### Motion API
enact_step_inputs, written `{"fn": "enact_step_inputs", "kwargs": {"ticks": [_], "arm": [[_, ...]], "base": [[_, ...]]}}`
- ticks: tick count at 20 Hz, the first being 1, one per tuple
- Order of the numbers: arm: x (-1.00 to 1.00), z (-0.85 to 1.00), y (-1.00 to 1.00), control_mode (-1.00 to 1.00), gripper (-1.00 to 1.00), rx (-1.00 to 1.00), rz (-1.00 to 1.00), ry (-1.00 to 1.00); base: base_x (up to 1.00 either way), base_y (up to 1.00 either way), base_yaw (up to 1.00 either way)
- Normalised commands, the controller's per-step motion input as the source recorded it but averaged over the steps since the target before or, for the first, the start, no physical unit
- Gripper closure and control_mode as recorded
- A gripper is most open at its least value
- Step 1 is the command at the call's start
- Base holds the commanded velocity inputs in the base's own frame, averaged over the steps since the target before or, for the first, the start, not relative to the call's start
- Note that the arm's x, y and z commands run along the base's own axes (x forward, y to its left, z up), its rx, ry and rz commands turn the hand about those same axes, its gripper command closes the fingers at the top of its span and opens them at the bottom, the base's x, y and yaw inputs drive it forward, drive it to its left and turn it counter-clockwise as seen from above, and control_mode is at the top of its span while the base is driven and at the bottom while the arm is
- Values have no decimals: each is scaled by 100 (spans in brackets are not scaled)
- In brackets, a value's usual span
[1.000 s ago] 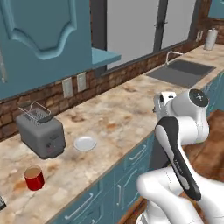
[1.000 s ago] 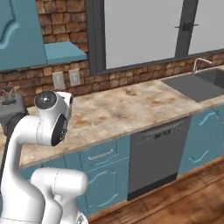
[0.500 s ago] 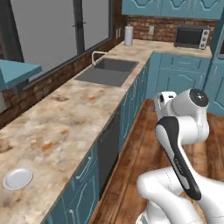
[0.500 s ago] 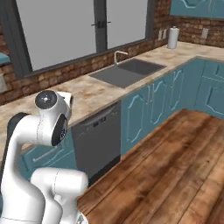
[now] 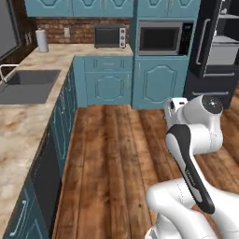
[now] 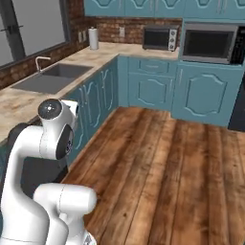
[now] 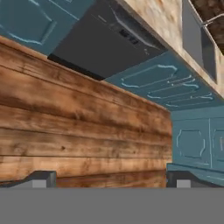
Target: Take a sugar cube from the saucer and place it inside the coffee. Then, grab milk from the fridge and place it next to the coffee on the counter to sweeten the coffee.
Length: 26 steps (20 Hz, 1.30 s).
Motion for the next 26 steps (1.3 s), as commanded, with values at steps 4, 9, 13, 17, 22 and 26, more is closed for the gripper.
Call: {"fn": "enact_step_inputs", "kwargs": {"ticks": [4,9,13,17,22,26], "arm": [[0,0,0,100,-100,0,0,0],[0,0,0,100,-100,0,0,0],[0,0,0,100,-100,0,0,0],[0,0,0,100,-100,0,0,0],[0,0,0,100,-100,0,0,0],[0,0,0,100,-100,0,0,0]], "base": [[3,-53,-74],[43,-49,-63],[100,-10,-28],[100,0,-15],[100,0,-12],[100,-11,-8]]}}
